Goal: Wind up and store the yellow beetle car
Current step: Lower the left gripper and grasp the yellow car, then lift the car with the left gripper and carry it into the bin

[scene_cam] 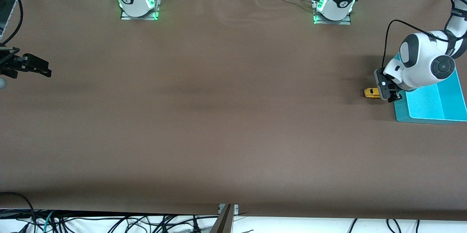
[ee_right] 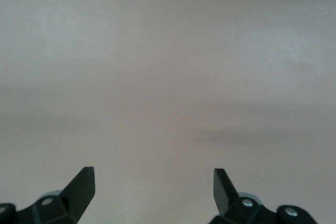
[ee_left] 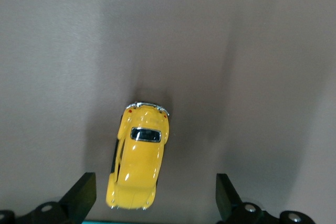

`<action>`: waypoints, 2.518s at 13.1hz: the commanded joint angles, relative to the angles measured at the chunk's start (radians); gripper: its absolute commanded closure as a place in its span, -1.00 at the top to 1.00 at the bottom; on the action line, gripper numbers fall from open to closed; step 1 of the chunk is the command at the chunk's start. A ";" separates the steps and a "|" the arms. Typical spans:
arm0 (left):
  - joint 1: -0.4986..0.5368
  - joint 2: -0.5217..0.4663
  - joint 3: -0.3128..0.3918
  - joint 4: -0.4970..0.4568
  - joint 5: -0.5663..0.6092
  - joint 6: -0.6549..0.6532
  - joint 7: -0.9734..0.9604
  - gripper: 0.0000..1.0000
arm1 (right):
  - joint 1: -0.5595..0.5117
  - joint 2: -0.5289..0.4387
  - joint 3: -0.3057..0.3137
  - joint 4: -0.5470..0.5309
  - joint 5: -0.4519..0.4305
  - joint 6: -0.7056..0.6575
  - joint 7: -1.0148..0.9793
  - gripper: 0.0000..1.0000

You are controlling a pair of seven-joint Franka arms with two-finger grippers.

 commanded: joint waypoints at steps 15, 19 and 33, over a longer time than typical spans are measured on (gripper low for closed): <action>0.029 0.029 -0.032 0.016 0.023 0.068 0.164 -0.58 | -0.004 -0.015 0.004 -0.032 0.027 -0.002 0.054 0.99; 0.029 -0.098 -0.185 0.112 -0.008 -0.243 0.118 -0.68 | -0.001 -0.015 0.006 -0.029 0.027 -0.002 0.056 0.99; 0.287 -0.052 -0.299 0.467 0.216 -0.753 0.177 -0.59 | -0.004 -0.015 0.006 -0.027 0.027 -0.002 0.054 0.99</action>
